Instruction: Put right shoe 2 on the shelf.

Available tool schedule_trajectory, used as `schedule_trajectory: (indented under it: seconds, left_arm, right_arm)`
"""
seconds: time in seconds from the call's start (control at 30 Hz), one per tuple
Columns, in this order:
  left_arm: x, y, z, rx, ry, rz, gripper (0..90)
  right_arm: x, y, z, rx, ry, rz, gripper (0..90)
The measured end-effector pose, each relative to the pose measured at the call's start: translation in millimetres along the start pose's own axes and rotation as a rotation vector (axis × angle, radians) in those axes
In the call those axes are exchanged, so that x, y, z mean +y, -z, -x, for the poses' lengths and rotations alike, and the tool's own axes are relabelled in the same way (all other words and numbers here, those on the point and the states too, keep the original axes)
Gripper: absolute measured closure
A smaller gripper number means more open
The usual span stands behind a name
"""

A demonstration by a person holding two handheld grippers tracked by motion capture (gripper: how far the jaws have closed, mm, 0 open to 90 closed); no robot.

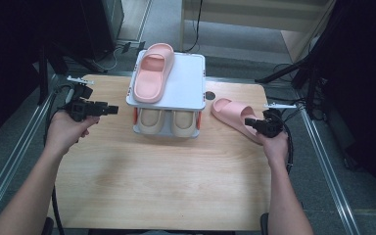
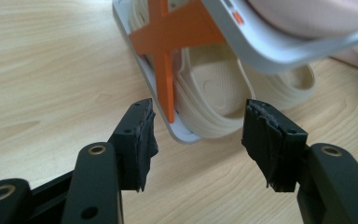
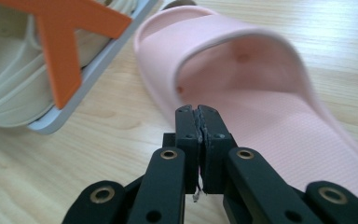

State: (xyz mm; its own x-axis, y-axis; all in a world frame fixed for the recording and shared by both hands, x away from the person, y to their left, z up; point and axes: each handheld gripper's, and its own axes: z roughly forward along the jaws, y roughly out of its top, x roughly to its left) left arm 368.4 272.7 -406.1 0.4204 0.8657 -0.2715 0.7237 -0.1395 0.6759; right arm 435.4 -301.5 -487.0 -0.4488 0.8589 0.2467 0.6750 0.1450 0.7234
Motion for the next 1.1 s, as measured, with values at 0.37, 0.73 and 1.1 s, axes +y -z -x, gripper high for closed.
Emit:
schedule_trajectory:
  seconds: [0.37,0.73,1.1]
  left_arm:
    - [-34.0,-3.2,9.1,0.001,-0.009,0.018,43.2]
    - [-64.2,-4.7,10.5,0.008,-0.019,-0.004,41.5]
    - [-72.8,-8.9,8.1,0.014,-0.017,-0.002,41.3]
  right_arm:
    - [1.0,-9.9,19.2,-0.034,-0.071,0.001,90.0]
    - [1.0,-23.8,13.0,-0.038,-0.054,-0.068,88.9]
    - [1.1,-24.3,7.0,-0.033,-0.036,-0.082,89.0]
